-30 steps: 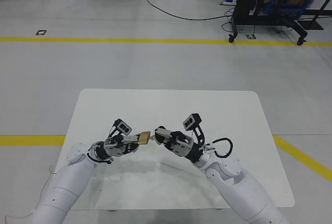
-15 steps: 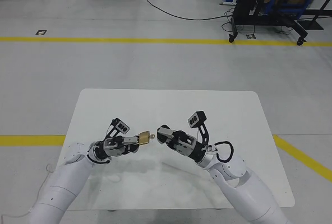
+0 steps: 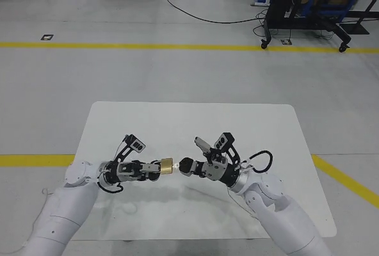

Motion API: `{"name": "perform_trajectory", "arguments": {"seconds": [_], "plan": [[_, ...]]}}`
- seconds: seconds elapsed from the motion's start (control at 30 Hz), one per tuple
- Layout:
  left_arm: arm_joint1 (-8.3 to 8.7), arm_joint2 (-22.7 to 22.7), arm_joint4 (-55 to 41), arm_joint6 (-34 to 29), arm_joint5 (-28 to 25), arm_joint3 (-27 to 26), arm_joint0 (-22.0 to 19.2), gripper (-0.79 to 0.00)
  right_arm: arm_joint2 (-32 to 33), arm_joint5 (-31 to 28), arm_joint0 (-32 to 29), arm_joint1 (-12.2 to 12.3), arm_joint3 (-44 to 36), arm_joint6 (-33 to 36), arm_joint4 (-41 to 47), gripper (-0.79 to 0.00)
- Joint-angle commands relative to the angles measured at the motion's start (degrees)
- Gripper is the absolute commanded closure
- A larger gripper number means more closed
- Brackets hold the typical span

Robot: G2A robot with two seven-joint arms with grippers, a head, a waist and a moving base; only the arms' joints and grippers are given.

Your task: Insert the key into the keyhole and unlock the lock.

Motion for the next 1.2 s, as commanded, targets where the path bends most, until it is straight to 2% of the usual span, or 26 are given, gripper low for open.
{"name": "perform_trajectory", "arguments": {"seconds": [0.0,0.03,0.07,0.13,0.23,0.27,0.37,0.5,0.8,0.97,1.17], "plan": [[0.13,-0.7,1.3,0.3,-0.3,-0.7,0.5,0.000,1.5,7.6,-0.4,0.5,-0.7,0.7,0.2,-0.486],[0.19,-0.9,1.6,0.3,-0.3,-1.1,0.7,0.000,2.1,10.9,-0.5,0.8,-1.0,1.0,0.1,-0.511],[0.26,-1.2,2.3,0.4,-0.4,-1.5,0.8,0.000,2.6,13.6,-0.6,1.1,-1.6,1.1,-0.2,-0.486],[0.38,-1.5,3.4,0.4,-0.3,-2.7,1.2,0.000,3.1,19.2,-0.9,1.4,-2.4,1.8,0.6,-0.376],[0.59,-1.6,3.7,-0.2,0.2,-4.8,1.9,0.000,2.8,25.0,-0.8,1.7,-3.2,3.0,2.3,-0.345],[0.66,-1.6,4.0,-0.2,0.2,-5.1,2.0,0.000,2.9,25.4,-0.7,1.7,-3.5,3.1,2.5,-0.308],[0.95,-1.9,5.1,-0.2,0.2,-6.0,2.5,0.000,3.0,25.3,-0.6,1.7,-4.3,2.6,3.1,-0.265],[1.20,-2.2,5.6,-0.2,0.2,-6.6,2.9,0.000,2.6,24.4,-0.7,1.8,-5.3,1.8,2.7,-0.234],[1.52,-2.1,5.7,-0.2,0.2,-6.7,3.0,0.000,1.0,24.9,-0.5,2.1,-6.9,2.4,-0.3,-0.256],[1.77,-1.3,5.7,-0.2,0.2,-7.0,2.7,0.000,0.8,25.7,-0.2,2.4,-7.8,1.6,-3.4,-0.215],[2.21,-0.7,5.4,-0.2,0.2,-7.1,2.5,0.000,0.6,26.1,0.1,2.8,-8.2,0.9,-6.5,-0.206]]}}
